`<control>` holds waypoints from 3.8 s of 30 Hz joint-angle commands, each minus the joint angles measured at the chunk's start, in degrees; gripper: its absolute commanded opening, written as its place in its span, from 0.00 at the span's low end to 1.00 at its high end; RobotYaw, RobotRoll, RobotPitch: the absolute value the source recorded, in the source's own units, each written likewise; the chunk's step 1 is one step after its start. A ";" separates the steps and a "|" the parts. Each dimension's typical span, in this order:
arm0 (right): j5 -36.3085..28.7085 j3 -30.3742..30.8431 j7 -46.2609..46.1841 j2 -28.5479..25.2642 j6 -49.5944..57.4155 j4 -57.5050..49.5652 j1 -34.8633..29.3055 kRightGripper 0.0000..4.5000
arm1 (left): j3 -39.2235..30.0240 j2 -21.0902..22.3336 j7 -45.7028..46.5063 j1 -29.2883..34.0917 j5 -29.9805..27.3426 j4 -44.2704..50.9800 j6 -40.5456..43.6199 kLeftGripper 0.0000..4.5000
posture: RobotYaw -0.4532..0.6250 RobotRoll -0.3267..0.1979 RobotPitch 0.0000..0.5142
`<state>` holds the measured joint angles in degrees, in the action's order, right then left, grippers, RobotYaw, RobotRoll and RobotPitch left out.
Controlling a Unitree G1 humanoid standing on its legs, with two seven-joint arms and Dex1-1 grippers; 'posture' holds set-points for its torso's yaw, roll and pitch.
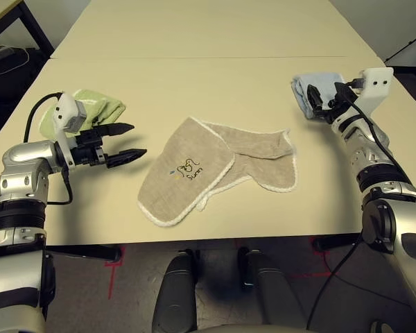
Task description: Fold the towel and set it aside.
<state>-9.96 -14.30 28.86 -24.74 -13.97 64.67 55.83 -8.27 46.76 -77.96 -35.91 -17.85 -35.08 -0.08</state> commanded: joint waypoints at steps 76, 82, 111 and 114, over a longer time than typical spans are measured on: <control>-9.95 3.70 -1.77 -2.41 104.18 -29.06 12.01 0.64 | 1.98 -1.52 0.32 1.49 0.37 2.52 -3.38 1.00 | 0.50 0.62 0.42; -10.08 4.11 -1.48 -2.48 103.76 -29.25 11.97 0.13 | 1.95 -1.47 0.38 1.81 0.33 2.78 -3.17 1.00 | 0.50 0.62 0.42; 1.67 14.44 11.84 -0.15 23.80 -26.34 4.35 0.01 | 1.42 -4.11 4.73 1.93 -0.96 6.70 2.50 1.00 | 0.51 0.62 0.36; 4.37 14.61 9.03 1.29 14.64 -18.47 8.88 0.01 | 1.65 -4.87 5.38 1.37 -0.81 6.63 2.65 1.00 | 0.52 0.62 0.34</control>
<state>-7.36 0.45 39.48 -23.34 5.83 43.12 63.05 -6.77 42.40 -72.77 -34.55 -18.30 -29.36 2.08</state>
